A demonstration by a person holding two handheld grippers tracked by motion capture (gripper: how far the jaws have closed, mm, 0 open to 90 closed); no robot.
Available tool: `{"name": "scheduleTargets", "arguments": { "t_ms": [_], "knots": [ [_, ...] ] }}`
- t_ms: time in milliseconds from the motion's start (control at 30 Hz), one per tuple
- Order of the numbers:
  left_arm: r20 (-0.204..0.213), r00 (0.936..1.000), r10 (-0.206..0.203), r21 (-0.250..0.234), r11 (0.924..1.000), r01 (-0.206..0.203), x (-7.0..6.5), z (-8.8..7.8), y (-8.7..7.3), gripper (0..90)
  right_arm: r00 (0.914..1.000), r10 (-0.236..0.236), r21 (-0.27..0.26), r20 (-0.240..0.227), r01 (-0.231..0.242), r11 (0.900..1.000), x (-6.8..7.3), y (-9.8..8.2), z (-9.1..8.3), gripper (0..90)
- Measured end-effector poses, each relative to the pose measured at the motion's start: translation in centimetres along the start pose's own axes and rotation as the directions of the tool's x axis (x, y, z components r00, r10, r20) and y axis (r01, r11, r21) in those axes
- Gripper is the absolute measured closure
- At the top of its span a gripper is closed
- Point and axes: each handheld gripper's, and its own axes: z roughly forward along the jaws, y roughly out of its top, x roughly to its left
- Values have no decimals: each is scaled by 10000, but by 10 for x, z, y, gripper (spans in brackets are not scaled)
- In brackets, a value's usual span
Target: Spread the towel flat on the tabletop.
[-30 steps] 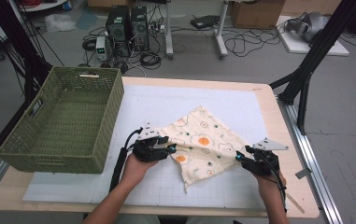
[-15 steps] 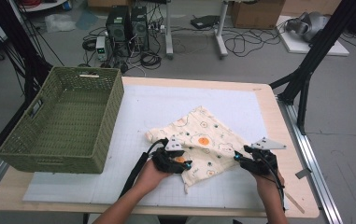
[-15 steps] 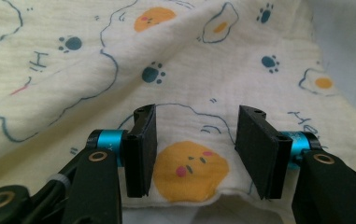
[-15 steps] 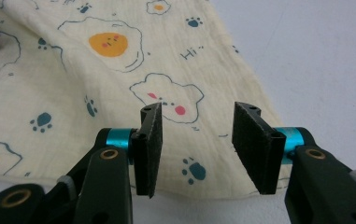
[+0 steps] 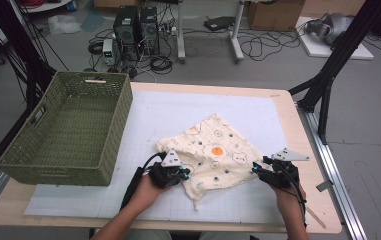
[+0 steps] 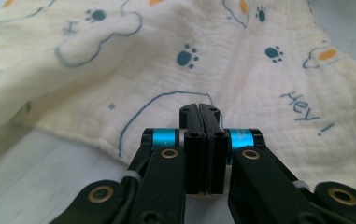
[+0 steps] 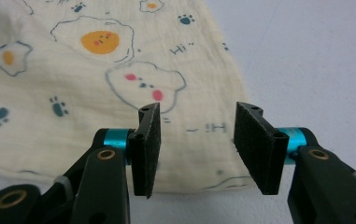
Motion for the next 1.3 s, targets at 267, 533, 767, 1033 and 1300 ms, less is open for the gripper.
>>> {"name": "scheduleTargets", "arguments": {
  "t_ms": [267,533,767,1033,1300],
  "knots": [
    [-536,9969,-570,76,9983,575,22,-36,-20,883,9999,-78,49,-150,79,10000,5,3,6,500],
    [-794,9947,-654,277,9973,677,23,-60,-30,881,9976,-289,372,-632,312,9988,18,6,23,507],
    [-722,9919,-1048,105,9943,1059,22,-64,-34,803,9899,-705,739,-1228,799,9941,32,7,40,651],
    [-1163,9752,-1885,-887,9799,1788,37,-68,-24,561,9799,-1285,1251,-1525,1481,9810,37,7,29,874],
    [-1142,9622,-2474,-1323,9637,2321,50,-60,-11,515,9812,-1342,1548,-1384,1553,9757,28,-5,9,874]
  ]
}}
